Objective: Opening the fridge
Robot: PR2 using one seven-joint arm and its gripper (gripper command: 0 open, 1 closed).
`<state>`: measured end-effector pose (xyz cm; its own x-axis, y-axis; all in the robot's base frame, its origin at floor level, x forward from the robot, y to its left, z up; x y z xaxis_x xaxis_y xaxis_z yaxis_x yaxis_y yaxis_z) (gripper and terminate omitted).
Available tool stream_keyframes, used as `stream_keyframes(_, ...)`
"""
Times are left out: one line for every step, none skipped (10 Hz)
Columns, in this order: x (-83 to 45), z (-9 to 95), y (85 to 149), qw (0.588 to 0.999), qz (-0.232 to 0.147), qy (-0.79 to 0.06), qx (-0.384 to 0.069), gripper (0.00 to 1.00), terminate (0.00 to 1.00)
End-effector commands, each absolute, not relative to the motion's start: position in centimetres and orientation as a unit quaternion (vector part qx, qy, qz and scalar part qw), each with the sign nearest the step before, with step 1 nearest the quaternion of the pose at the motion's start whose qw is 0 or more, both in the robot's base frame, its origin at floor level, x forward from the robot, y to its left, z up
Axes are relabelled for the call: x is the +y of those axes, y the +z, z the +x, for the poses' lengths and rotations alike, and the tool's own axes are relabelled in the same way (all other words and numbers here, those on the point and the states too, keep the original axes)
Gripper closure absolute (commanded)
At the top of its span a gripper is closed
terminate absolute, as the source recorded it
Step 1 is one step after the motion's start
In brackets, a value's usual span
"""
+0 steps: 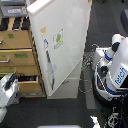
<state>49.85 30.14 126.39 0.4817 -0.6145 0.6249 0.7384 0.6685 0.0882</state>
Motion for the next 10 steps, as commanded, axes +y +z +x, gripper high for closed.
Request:
stream_keyframes(32.5, 13.9, 135.7, 0.796, -0.131, -0.490, -0.328, 0.00, 0.00)
stream_keyframes(35.5, 28.3, 128.3, 0.856, -0.119, -0.421, -0.276, 0.00, 0.00)
stream_keyframes(38.4, 40.7, 121.7, 0.905, -0.107, -0.346, -0.222, 0.00, 0.00)
stream_keyframes(40.2, 49.7, 115.7, 0.937, -0.088, -0.288, -0.175, 0.00, 0.00)
stream_keyframes(39.8, 56.1, 110.8, 0.953, -0.065, -0.263, -0.133, 0.00, 0.00)
stream_keyframes(39.0, 60.2, 107.9, 0.958, -0.065, -0.255, -0.109, 0.00, 0.00)
stream_keyframes(37.3, 65.5, 104.3, 0.964, -0.059, -0.248, -0.082, 0.00, 0.00)
stream_keyframes(33.2, 72.4, 101.1, 0.966, -0.056, -0.247, -0.058, 0.00, 0.00)
stream_keyframes(29.8, 75.4, 100.6, 0.964, -0.056, -0.253, -0.052, 0.00, 0.00)
stream_keyframes(24.0, 78.1, 101.4, 0.960, -0.064, -0.269, -0.053, 0.00, 0.00)
